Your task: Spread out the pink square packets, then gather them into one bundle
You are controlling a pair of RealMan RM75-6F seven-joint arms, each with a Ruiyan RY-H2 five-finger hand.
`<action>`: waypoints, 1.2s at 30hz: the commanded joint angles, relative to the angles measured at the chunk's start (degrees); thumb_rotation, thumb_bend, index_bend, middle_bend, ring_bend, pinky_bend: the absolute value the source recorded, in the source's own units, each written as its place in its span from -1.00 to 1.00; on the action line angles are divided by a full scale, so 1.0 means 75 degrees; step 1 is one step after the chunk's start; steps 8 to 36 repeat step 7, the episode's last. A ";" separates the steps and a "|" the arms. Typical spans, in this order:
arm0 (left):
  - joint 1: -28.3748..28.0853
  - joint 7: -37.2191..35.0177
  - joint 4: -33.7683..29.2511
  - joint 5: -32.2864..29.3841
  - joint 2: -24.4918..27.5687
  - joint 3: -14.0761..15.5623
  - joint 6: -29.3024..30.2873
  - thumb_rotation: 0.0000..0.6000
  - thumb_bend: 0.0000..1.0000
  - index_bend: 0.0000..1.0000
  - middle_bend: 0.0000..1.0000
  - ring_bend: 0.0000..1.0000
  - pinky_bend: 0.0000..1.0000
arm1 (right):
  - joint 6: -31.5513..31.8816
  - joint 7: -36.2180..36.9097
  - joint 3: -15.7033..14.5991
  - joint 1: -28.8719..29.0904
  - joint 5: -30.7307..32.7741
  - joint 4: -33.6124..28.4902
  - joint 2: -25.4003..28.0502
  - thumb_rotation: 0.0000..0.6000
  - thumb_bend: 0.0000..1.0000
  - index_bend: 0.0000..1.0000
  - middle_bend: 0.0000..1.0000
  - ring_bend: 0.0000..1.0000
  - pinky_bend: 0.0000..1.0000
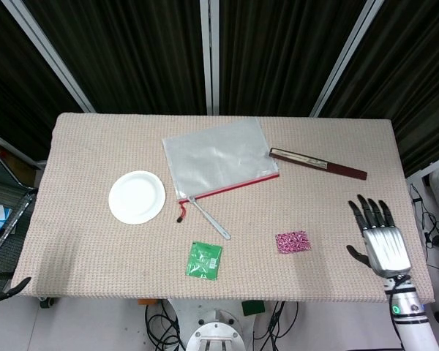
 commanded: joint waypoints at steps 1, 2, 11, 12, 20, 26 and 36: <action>0.0023 0.0163 -0.0134 -0.0017 0.0015 -0.0039 0.0051 -0.03 -0.82 -0.91 -0.95 -1.00 -0.65 | 0.0631 0.0889 -0.0139 -0.1027 -0.0311 0.1335 0.0061 1.00 -0.17 -1.00 -1.00 -1.00 -1.00; 0.0023 0.0202 -0.0167 -0.0008 0.0025 -0.0034 0.0048 -0.03 -0.82 -0.91 -0.95 -1.00 -0.65 | 0.0629 0.0943 -0.0102 -0.1097 -0.0319 0.1460 0.0035 1.00 -0.15 -1.00 -1.00 -1.00 -1.00; 0.0047 0.0347 -0.0294 -0.0007 0.0062 0.0026 -0.0031 -0.02 -0.82 -0.91 -0.95 -1.00 -0.65 | 0.0621 0.1315 0.0102 -0.1352 -0.0576 0.1854 -0.0078 1.00 -0.13 -1.00 -1.00 -1.00 -1.00; 0.0047 0.0347 -0.0294 -0.0007 0.0062 0.0026 -0.0031 -0.02 -0.82 -0.91 -0.95 -1.00 -0.65 | 0.0621 0.1315 0.0102 -0.1352 -0.0576 0.1854 -0.0078 1.00 -0.13 -1.00 -1.00 -1.00 -1.00; 0.0047 0.0347 -0.0294 -0.0007 0.0062 0.0026 -0.0031 -0.02 -0.82 -0.91 -0.95 -1.00 -0.65 | 0.0621 0.1315 0.0102 -0.1352 -0.0576 0.1854 -0.0078 1.00 -0.13 -1.00 -1.00 -1.00 -1.00; 0.0047 0.0347 -0.0294 -0.0007 0.0062 0.0026 -0.0031 -0.02 -0.82 -0.91 -0.95 -1.00 -0.65 | 0.0621 0.1315 0.0102 -0.1352 -0.0576 0.1854 -0.0078 1.00 -0.13 -1.00 -1.00 -1.00 -1.00; 0.0047 0.0347 -0.0294 -0.0007 0.0062 0.0026 -0.0031 -0.02 -0.82 -0.91 -0.95 -1.00 -0.65 | 0.0621 0.1315 0.0102 -0.1352 -0.0576 0.1854 -0.0078 1.00 -0.13 -1.00 -1.00 -1.00 -1.00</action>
